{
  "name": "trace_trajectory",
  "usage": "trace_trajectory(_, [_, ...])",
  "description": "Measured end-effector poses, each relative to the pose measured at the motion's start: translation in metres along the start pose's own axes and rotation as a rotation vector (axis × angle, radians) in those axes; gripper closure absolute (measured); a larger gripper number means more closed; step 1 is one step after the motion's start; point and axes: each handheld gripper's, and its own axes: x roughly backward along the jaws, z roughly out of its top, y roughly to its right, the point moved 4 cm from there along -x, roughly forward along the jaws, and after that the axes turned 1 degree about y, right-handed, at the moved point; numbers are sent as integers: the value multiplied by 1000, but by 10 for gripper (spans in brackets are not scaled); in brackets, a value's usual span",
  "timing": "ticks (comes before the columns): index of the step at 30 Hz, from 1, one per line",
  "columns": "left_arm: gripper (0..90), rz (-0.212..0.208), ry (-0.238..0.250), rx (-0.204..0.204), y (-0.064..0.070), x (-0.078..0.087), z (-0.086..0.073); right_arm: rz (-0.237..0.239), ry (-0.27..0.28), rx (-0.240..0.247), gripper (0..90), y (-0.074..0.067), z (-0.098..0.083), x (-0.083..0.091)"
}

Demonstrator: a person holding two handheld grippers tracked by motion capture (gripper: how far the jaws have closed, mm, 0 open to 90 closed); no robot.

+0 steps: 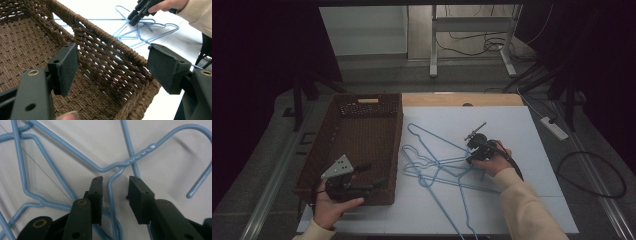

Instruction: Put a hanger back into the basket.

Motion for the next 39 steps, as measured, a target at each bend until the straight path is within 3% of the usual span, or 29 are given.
trace_trajectory(3, [263, 1, 0, -2, 0, 0, 0, 13, -4, -7, 718, -1, 2, -1])
trace_trajectory(7, [262, 2, -2, -4, 1, 0, 0, 28, -12, -2, 840, -3, 2, -1])
trace_trajectory(10, [263, 2, 0, -4, 1, 1, 1, -13, -2, 48, 854, -9, 3, 1])
trace_trajectory(12, [263, 3, 0, -3, 0, 1, 0, -14, 5, 52, 855, -10, 3, 1])
trace_trajectory(20, [263, 7, 1, -4, 0, 2, 1, -34, 96, 100, 864, -17, 2, 20])
trace_trajectory(22, [263, 8, 3, 0, 0, 2, 1, -35, 149, 117, 867, -19, -1, 30])
trace_trajectory(25, [263, 9, 4, 1, -1, 2, 1, -34, 168, 123, 868, -20, -3, 34])
trace_trajectory(32, [263, 6, 0, -7, 0, 1, 1, -6, 254, 145, 872, -22, -10, 52])
trace_trajectory(34, [264, 6, 0, -7, 0, 2, 1, 27, 291, 149, 874, -21, -14, 59])
trace_trajectory(39, [265, 8, 2, -5, 0, 2, 1, 52, 327, 153, 876, -19, -17, 66])
